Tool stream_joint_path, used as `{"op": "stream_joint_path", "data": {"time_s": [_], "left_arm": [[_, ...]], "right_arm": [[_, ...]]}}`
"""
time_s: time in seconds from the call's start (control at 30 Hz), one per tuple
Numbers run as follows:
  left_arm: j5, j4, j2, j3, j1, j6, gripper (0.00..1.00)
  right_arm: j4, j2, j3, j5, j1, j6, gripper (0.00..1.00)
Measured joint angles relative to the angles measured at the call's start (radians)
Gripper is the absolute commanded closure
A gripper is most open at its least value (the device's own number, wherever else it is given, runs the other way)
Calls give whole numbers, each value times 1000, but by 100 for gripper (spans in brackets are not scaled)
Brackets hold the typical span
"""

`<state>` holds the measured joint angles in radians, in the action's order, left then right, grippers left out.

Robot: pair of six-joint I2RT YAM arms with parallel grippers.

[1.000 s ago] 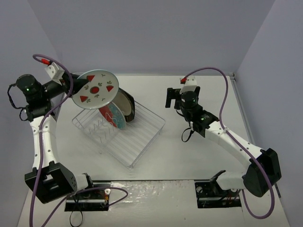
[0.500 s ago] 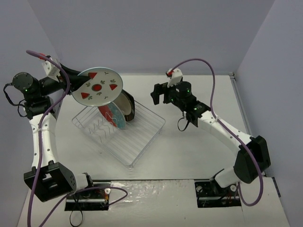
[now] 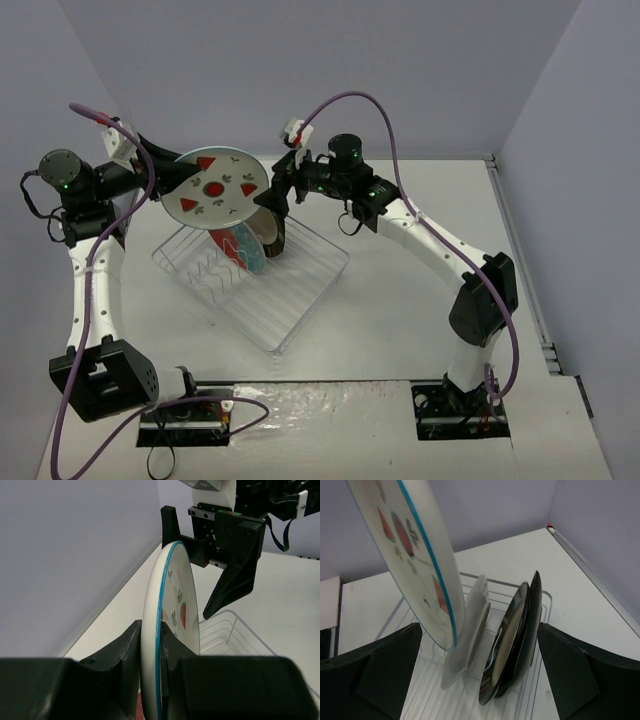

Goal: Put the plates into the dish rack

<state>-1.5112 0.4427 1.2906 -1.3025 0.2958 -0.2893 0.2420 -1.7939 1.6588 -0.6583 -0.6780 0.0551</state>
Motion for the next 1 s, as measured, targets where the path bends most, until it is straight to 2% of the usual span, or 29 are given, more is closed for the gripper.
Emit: {"op": "stream_joint_path", "data": {"time_s": [0.3, 0.37, 0.47, 0.63, 0.67, 0.7, 0.77, 1.0], "left_arm": [[0, -1, 12, 0, -29, -2, 100], [0, -1, 12, 0, -35, -3, 100], [0, 0, 12, 0, -43, -7, 100], [5, 1, 12, 0, -49, -8, 100], [8, 0, 12, 0, -49, -8, 97], [9, 0, 12, 0, -49, -9, 78], [5, 0, 9, 0, -48, -13, 4], [19, -50, -14, -30, -48, 13, 3]], "right_arm": [[5, -22, 96, -180, 5, -1, 18], [10, -48, 136, -198, 5, -6, 35], [21, -91, 182, -215, 5, -22, 52], [28, -142, 208, -252, 5, -62, 95], [29, -143, 208, -264, 5, -78, 100], [33, -144, 208, -268, 5, -86, 100], [35, -144, 207, -272, 4, -89, 100], [-4, -143, 150, -95, 18, -136, 100]]}}
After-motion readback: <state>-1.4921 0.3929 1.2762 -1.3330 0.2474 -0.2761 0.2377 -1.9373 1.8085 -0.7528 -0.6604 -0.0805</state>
